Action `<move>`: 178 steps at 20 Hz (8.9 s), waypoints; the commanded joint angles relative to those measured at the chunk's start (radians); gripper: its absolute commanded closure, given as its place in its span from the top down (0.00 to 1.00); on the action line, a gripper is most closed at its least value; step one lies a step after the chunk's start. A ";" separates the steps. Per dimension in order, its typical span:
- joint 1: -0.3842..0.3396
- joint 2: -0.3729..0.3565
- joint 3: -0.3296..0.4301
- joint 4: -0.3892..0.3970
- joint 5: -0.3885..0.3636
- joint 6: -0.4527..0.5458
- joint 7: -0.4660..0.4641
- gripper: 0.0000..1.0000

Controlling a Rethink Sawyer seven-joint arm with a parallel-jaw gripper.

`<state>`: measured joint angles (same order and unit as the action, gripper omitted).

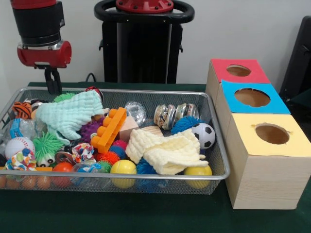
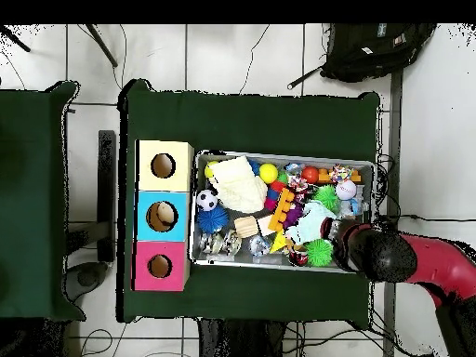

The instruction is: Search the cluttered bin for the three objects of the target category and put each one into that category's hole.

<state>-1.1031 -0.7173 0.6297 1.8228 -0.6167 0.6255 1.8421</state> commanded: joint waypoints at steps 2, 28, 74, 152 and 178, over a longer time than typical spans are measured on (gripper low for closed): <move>-0.023 0.025 0.064 -0.085 -0.094 0.113 -0.364 0.00; -0.003 0.059 0.024 -0.118 -0.200 0.002 -0.231 1.00; 0.033 0.092 -0.122 -0.066 -0.340 -0.100 -0.104 1.00; 0.254 0.166 -0.472 -0.074 -0.415 -0.379 0.016 1.00; 0.276 -0.007 -0.445 0.076 -0.281 -0.359 0.008 0.00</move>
<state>-0.8544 -0.6680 0.1179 1.8218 -0.9504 0.2627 1.8094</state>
